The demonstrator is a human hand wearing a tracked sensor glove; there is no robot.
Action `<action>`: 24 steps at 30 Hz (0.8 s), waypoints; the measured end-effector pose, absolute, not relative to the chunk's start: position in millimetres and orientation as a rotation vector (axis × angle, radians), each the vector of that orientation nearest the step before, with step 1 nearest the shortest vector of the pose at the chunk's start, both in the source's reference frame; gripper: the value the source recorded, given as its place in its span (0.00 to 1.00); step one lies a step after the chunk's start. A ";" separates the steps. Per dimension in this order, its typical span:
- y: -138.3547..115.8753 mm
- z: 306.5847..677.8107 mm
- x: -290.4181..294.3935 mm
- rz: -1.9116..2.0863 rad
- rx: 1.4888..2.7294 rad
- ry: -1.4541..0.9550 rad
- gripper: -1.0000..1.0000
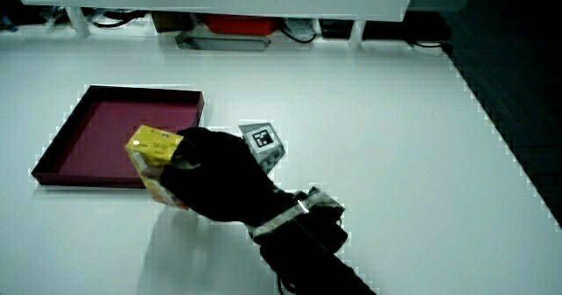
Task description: Place ice redtea
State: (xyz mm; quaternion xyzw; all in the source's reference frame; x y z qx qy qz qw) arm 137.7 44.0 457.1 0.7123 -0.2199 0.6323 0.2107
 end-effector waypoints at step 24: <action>65.7 488.1 154.0 1.772 1.867 -0.481 0.50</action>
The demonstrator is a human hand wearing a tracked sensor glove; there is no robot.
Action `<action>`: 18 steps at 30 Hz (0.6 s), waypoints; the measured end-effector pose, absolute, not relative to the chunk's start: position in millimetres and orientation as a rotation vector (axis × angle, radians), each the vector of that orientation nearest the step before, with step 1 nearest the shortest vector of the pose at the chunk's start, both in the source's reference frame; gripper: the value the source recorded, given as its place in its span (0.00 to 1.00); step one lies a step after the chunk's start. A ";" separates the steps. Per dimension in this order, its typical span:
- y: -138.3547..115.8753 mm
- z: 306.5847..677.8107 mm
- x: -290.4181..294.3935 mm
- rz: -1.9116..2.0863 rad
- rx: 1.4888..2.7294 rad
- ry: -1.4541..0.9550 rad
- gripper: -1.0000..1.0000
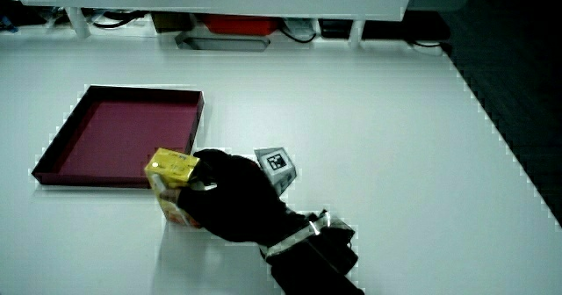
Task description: Place ice redtea
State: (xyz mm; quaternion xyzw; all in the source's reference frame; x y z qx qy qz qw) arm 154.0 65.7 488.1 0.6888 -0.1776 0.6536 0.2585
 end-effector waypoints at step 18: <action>66.6 494.4 153.1 1.805 1.830 -0.454 0.26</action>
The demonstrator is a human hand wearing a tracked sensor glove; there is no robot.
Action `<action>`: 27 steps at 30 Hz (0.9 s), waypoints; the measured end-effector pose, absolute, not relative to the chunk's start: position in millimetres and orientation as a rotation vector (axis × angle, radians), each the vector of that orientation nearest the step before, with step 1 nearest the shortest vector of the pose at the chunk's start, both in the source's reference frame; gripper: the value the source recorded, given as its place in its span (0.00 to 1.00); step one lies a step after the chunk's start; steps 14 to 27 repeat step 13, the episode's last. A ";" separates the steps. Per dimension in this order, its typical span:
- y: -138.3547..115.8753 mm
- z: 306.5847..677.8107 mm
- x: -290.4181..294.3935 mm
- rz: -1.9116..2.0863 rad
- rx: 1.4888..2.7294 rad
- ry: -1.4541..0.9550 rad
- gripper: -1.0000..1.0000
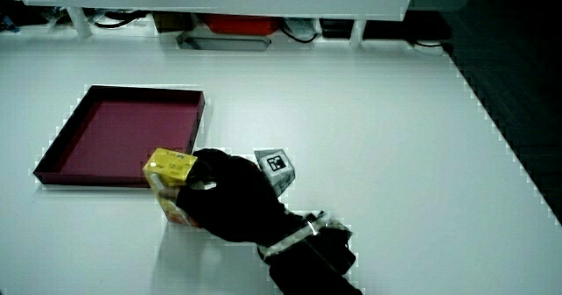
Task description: Place ice redtea
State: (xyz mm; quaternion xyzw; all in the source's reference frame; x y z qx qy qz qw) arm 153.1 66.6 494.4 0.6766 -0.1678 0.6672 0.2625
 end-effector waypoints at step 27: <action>67.2 496.6 156.1 1.786 1.773 -0.408 0.08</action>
